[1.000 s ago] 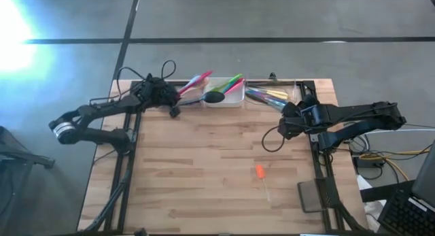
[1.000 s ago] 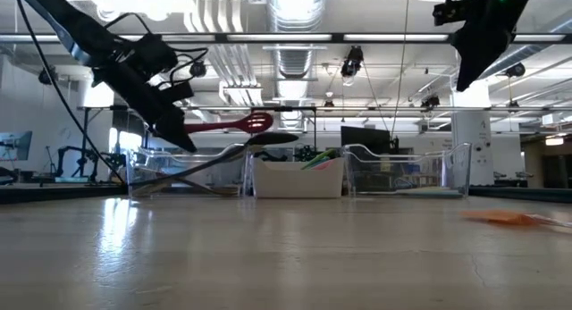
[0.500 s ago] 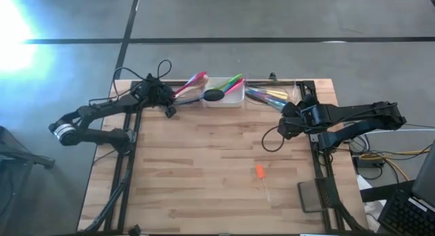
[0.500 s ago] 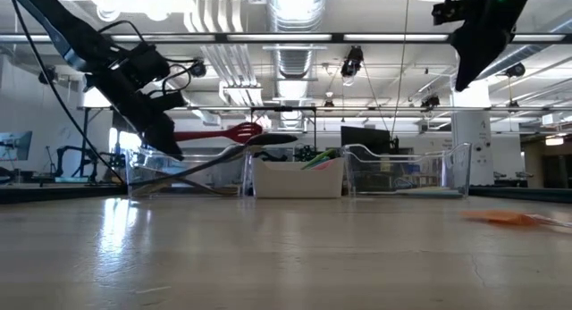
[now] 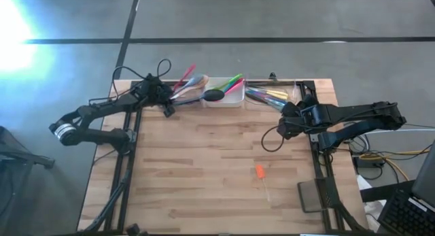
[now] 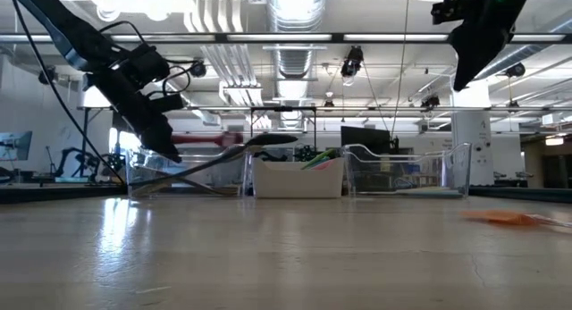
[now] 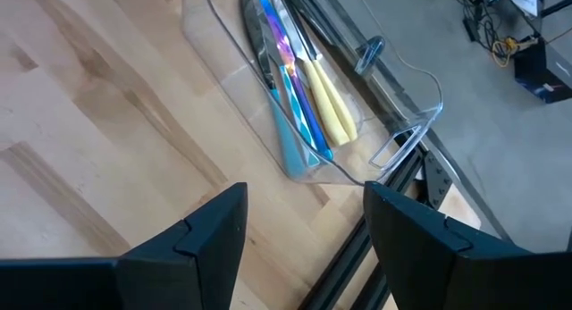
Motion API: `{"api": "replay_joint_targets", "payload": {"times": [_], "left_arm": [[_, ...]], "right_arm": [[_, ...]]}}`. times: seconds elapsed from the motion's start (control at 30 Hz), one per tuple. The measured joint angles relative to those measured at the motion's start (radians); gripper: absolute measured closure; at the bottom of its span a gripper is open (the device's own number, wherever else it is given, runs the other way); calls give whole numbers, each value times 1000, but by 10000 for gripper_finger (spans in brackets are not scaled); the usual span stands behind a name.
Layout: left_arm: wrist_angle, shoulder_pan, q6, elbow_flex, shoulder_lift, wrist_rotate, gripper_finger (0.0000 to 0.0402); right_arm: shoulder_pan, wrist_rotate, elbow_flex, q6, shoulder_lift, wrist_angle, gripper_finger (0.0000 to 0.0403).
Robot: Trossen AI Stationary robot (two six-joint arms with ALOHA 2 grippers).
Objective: Pick & Place Kitchen Items
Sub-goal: Put the red cooking spoon into the left transparent bin, then put the orange spatula into the white bin
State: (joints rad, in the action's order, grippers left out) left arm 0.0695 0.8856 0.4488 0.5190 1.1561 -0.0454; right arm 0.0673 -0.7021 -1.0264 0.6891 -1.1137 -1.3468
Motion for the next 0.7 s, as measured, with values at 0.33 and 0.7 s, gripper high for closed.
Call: {"api": "replay_joint_targets", "payload": {"times": [0.33,0.7], "left_arm": [[-8,0,55,4,0,104,201],[-20,-2,63,14,0,269,201]], "right_arm": [[0,3,0,0,0,0,188],[0,5,0,3,0,1,186]]}}
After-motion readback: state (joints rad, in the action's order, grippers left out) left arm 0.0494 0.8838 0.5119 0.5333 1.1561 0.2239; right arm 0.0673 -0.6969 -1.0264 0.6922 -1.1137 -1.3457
